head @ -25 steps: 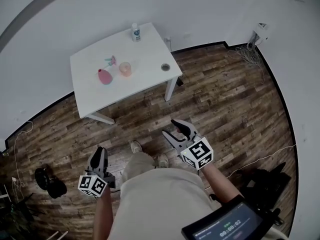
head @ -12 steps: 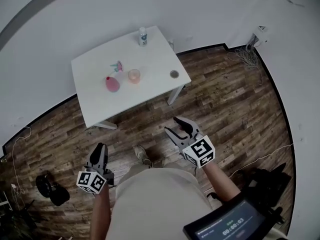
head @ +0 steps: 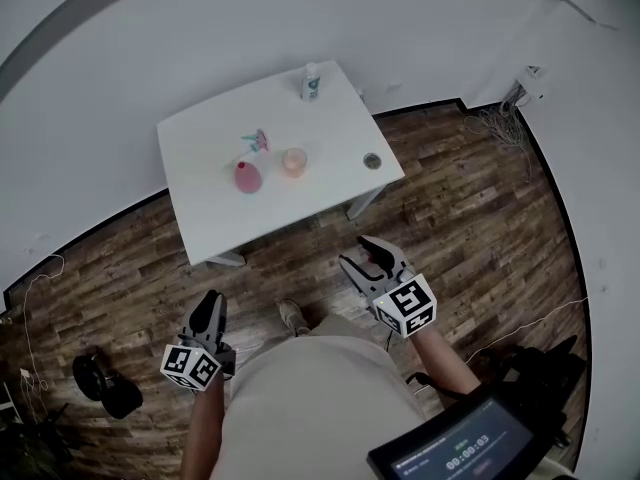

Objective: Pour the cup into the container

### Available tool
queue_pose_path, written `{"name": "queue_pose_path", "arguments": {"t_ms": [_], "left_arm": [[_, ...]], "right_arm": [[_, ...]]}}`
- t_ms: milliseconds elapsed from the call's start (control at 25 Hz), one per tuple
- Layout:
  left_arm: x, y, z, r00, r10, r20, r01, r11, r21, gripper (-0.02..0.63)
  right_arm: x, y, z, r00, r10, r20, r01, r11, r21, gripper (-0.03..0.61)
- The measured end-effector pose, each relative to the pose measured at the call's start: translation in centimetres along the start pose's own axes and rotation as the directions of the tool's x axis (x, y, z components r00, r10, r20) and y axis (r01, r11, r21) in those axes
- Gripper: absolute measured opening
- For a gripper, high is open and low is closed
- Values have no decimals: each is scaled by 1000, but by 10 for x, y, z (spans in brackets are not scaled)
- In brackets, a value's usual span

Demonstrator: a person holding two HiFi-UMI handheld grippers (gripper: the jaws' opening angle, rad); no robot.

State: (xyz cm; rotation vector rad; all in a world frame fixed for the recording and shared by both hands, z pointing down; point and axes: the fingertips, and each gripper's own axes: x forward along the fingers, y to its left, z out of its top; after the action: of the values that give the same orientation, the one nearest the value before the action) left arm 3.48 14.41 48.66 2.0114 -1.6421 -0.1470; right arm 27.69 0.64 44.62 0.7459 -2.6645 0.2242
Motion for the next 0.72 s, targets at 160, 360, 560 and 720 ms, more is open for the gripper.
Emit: {"name": "queue_pose_path", "arguments": {"t_ms": [160, 360, 560, 720], "left_arm": [[2, 15, 3, 1000, -12, -7, 12, 1000, 7, 64], [7, 19, 6, 1000, -23, -4, 23, 1000, 2, 64], [5, 15, 9, 1000, -14, -2, 14, 1000, -7, 64], [9, 20, 11, 1000, 9, 4, -9, 1000, -9, 64]], "right_arm": [[7, 7, 0, 1000, -4, -10, 4, 1000, -7, 186], [10, 8, -3, 1000, -12, -20, 12, 1000, -16, 186], [14, 7, 1, 1000, -9, -20, 8, 1000, -22, 186], [26, 0, 3, 1000, 11, -23, -12, 999, -30, 186]]}}
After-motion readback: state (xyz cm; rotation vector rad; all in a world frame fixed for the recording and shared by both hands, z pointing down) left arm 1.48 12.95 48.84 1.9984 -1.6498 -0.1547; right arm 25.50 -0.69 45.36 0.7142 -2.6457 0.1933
